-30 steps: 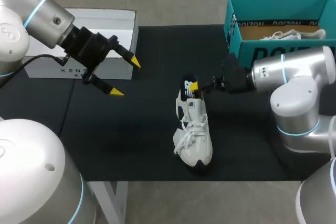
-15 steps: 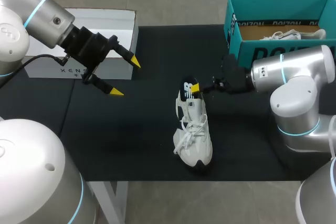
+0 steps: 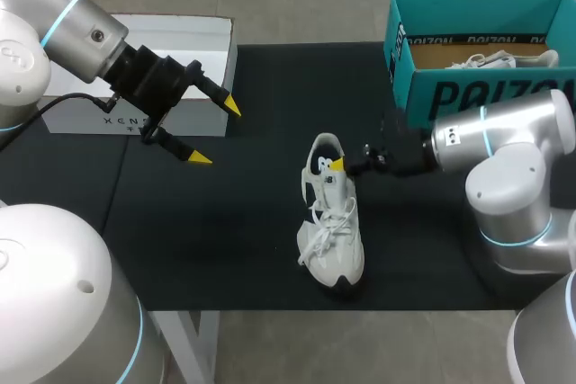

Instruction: Take the shoe out of the shoebox, open the shoe tongue, remove and reinsert the insole, then place the shoe into the shoebox

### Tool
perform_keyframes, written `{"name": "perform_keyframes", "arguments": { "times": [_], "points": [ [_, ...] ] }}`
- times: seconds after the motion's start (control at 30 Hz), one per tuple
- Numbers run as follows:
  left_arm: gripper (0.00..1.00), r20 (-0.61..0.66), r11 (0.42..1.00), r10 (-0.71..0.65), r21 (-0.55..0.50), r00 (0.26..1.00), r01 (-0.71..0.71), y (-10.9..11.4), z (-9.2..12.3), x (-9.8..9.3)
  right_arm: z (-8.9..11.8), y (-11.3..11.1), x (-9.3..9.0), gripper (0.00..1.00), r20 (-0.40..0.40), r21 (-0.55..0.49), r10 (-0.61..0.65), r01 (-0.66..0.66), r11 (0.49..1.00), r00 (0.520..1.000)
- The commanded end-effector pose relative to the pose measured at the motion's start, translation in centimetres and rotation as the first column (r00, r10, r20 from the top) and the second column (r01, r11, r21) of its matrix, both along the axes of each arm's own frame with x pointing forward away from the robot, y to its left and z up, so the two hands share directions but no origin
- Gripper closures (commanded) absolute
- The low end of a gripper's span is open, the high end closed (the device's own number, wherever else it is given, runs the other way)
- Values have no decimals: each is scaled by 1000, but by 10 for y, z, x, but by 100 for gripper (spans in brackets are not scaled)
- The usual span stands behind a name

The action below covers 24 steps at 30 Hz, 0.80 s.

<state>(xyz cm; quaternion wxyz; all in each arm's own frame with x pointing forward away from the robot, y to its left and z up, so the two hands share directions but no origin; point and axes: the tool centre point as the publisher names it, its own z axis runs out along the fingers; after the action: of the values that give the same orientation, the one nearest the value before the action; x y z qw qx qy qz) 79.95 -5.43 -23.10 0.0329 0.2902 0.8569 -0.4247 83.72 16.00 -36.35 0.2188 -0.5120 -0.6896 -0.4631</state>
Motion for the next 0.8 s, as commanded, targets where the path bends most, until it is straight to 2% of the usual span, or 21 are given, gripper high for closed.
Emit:
{"name": "perform_keyframes", "arguments": {
  "times": [0.03, 0.13, 0.2, 0.27, 0.8],
  "points": [
    [0, 0, 1000, -1, 3, 1000, 1, 0, 0, 0, -7, 3, -3, 100, -9, -14, -9, 9, 1000, 1000],
    [0, 0, 1000, -1, 3, 1000, 1, 0, 0, 0, -8, 4, -2, 100, -12, -20, -12, 12, 1000, 1000],
    [0, 0, 1000, -1, 3, 1000, 1, 0, 0, 0, -5, 5, -1, 63, -11, -18, -16, 16, 1000, 1000],
    [0, 0, 1000, -1, 3, 1000, 1, 0, 0, 0, -1, 6, 1, 0, 0, -19, -16, 16, 1000, 1000],
    [0, 0, 1000, -1, 3, 1000, 1, 0, 0, 0, 36, -1, 17, 0, 108, -15, -30, 32, 999, 994]
  ]
}}
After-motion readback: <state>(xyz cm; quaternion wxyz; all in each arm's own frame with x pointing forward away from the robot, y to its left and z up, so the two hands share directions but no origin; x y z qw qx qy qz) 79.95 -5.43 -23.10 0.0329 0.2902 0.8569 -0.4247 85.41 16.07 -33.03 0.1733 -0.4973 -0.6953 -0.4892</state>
